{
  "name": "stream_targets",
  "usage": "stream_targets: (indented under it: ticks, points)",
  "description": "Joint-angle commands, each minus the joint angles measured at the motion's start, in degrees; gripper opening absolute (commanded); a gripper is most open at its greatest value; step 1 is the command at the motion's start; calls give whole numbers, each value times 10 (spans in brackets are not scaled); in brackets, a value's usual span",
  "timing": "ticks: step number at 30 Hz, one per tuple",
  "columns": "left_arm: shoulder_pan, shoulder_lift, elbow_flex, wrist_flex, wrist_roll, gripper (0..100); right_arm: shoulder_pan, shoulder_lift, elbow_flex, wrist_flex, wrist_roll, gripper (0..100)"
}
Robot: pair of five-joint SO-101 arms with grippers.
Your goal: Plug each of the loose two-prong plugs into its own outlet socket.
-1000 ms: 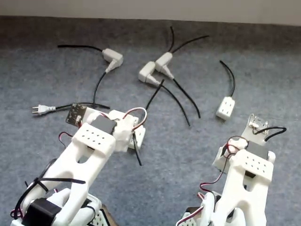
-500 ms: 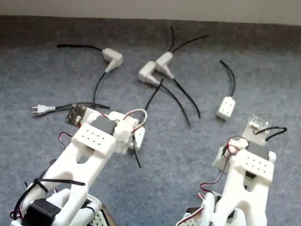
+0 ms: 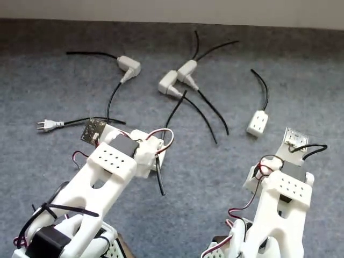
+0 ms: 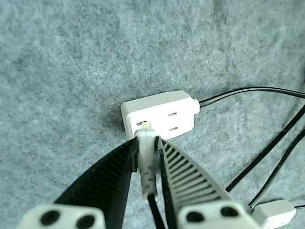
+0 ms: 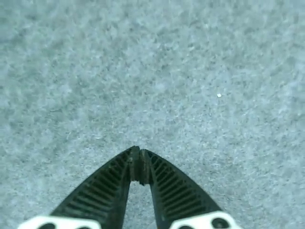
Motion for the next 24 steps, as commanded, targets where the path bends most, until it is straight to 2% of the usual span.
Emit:
stream_targets:
  ticks: [1, 9, 24]
  points:
    - [4, -17, -5, 3, -2, 7, 2, -3, 5, -9, -5, 8]
    - [4, -16, -3, 3, -3, 7, 1, -7, 45, -73, -5, 8]
    - [0, -12, 18, -1, -5, 7, 1, -3, 47, -74, -5, 8]
